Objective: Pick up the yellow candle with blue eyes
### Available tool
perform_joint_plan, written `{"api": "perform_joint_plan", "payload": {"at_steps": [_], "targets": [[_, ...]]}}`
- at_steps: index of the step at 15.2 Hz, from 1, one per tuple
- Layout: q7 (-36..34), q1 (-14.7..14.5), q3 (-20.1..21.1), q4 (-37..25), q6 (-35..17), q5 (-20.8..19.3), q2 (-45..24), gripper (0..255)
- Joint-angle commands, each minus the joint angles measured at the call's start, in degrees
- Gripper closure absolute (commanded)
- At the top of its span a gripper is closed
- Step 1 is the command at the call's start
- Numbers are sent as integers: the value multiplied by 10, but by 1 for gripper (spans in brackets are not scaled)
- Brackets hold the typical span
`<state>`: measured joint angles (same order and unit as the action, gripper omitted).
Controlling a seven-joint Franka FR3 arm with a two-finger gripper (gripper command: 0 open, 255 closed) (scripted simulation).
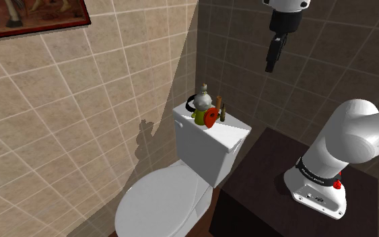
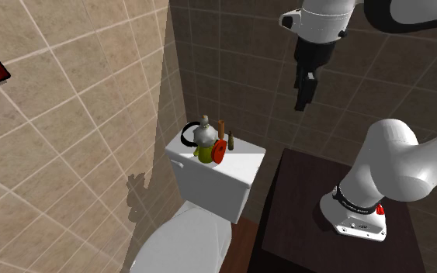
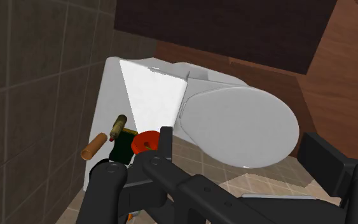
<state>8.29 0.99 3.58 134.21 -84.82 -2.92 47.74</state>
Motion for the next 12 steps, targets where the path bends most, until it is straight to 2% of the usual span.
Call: {"api": "perform_joint_plan", "payload": {"at_steps": [1,7,12], "targets": [[0,0,0,0,0,0,0,0],[36,5,-44,52,-144,-4,-53,0],[71,5,-79,71,-264,2,-124,0]]}}
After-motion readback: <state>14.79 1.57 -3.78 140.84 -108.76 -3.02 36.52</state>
